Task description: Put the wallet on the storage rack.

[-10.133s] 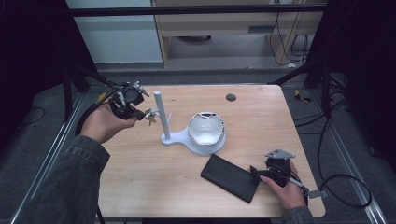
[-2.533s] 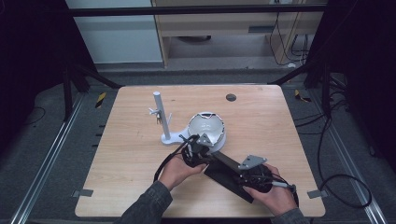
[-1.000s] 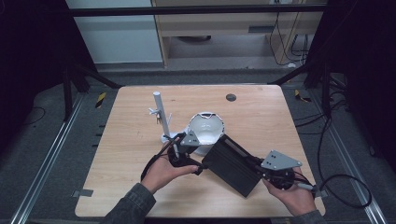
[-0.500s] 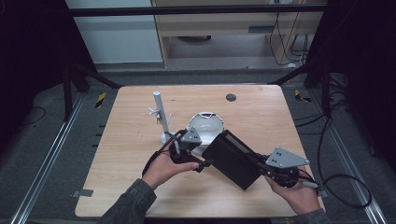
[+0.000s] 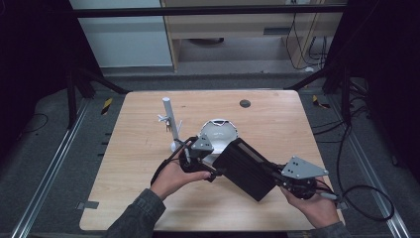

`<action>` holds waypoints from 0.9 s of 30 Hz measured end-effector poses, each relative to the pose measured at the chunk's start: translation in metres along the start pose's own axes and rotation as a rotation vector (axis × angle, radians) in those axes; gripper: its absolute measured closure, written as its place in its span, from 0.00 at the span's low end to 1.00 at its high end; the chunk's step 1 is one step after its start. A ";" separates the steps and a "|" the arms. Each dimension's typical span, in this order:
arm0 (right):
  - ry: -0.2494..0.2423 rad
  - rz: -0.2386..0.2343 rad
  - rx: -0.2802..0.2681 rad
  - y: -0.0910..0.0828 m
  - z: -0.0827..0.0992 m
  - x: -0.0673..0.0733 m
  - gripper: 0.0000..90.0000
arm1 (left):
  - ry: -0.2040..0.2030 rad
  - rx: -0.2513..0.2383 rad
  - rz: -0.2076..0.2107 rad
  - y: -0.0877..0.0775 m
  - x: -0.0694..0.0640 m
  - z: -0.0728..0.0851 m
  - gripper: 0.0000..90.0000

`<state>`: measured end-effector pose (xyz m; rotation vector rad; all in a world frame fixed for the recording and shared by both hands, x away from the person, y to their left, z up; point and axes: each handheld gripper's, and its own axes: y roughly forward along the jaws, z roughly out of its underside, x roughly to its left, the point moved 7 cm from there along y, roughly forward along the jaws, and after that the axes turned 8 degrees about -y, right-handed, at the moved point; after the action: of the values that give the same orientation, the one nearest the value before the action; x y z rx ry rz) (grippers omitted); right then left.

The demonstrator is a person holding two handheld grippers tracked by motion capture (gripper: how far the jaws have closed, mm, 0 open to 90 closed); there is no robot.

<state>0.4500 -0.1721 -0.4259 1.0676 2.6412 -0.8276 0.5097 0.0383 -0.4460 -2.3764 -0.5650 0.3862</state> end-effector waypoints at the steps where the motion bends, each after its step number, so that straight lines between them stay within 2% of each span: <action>1: -0.002 0.000 -0.001 0.000 -0.001 0.000 0.94 | 0.001 0.000 0.000 0.000 0.000 0.000 0.17; 9: -0.007 -0.004 -0.011 -0.001 -0.004 0.001 0.94 | 0.003 0.003 0.005 0.003 0.000 0.000 0.17; 16: -0.011 -0.008 -0.037 -0.005 -0.010 0.002 0.94 | -0.010 0.004 0.042 0.013 0.002 -0.004 0.17; 27: -0.017 -0.012 -0.059 -0.009 -0.015 0.002 0.94 | 0.000 0.025 0.079 0.025 -0.003 -0.010 0.18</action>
<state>0.4430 -0.1680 -0.4098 1.0260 2.6428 -0.7524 0.5190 0.0144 -0.4543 -2.3802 -0.4641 0.4257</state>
